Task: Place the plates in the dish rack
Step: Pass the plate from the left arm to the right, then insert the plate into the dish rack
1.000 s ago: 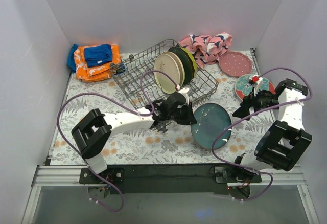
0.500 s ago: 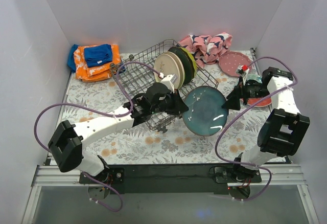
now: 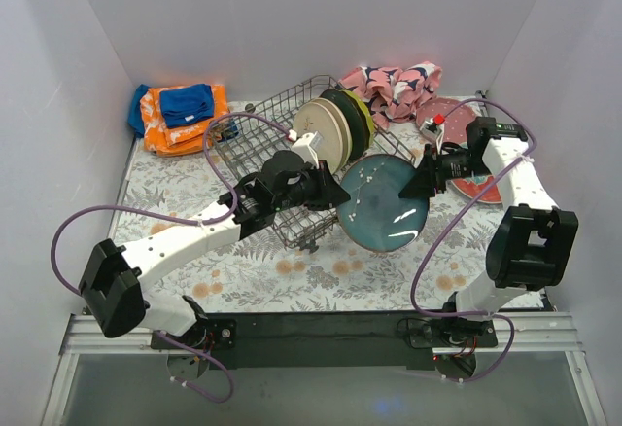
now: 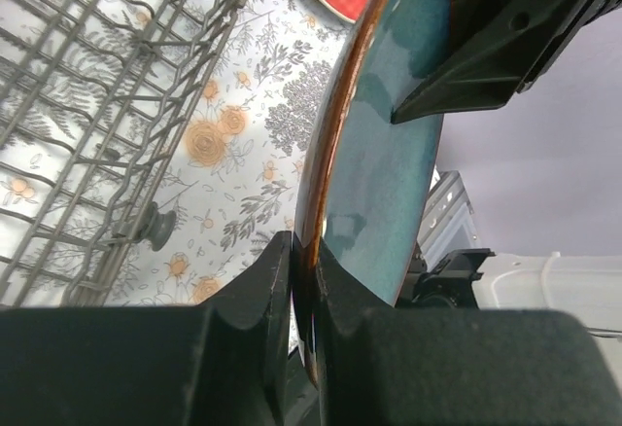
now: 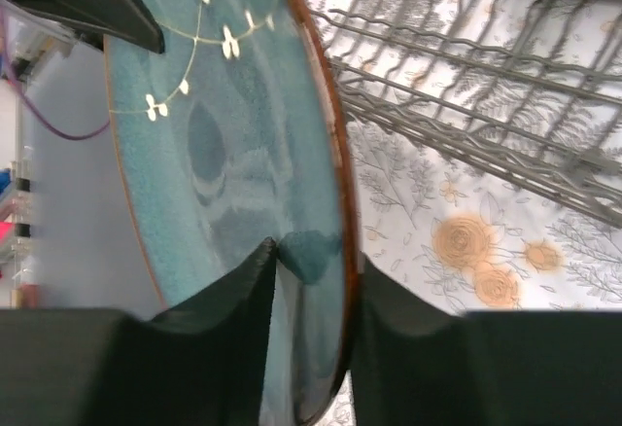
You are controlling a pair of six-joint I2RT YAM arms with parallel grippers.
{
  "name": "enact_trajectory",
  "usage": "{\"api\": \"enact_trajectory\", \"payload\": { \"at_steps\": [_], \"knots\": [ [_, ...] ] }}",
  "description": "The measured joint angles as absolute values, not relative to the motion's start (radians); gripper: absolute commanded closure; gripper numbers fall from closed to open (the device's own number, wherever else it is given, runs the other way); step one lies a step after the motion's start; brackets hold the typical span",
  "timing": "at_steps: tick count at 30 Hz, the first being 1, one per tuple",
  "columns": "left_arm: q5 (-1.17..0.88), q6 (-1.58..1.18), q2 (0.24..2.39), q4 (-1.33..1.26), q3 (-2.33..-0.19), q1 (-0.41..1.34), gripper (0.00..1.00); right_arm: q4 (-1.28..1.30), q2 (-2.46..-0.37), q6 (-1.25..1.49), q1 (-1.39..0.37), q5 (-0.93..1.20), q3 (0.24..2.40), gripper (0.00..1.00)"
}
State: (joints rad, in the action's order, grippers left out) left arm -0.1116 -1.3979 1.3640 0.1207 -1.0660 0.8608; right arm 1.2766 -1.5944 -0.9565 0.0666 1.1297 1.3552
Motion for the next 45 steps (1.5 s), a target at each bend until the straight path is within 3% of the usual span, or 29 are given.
{"api": "enact_trajectory", "payload": {
  "at_steps": [4,12,13,17,22,27,38,45],
  "knots": [
    [-0.110,-1.374,1.335,0.127,-1.056,0.845,1.00,1.292,-1.613,-0.896,0.048,1.174,1.382,0.98],
    [-0.143,-1.359,1.322,0.084,-1.038,0.786,0.98,1.299,-1.648,-0.817,0.022,1.192,1.459,0.99],
    [-0.152,-1.360,1.320,0.081,-1.037,0.778,0.84,1.298,-1.650,-0.805,0.017,1.189,1.473,0.99],
    [-0.166,-1.386,1.316,0.062,-1.038,0.737,0.58,1.273,-1.677,-0.765,-0.024,1.186,1.550,0.99],
    [-0.140,-1.410,1.314,0.073,-1.047,0.692,0.45,1.243,-1.721,-0.697,-0.087,1.192,1.630,0.99],
    [-0.051,-1.374,1.293,0.171,-1.113,0.660,0.22,1.192,-1.784,-0.601,-0.122,1.192,1.729,0.99],
    [0.356,-1.168,1.002,0.370,-1.242,0.643,0.20,0.696,-1.776,-0.176,-0.273,0.988,1.736,0.99],
    [0.490,-1.142,0.883,0.435,-1.116,0.643,0.20,0.527,-1.770,-0.079,-0.478,0.601,1.736,0.99]
  ]
}}
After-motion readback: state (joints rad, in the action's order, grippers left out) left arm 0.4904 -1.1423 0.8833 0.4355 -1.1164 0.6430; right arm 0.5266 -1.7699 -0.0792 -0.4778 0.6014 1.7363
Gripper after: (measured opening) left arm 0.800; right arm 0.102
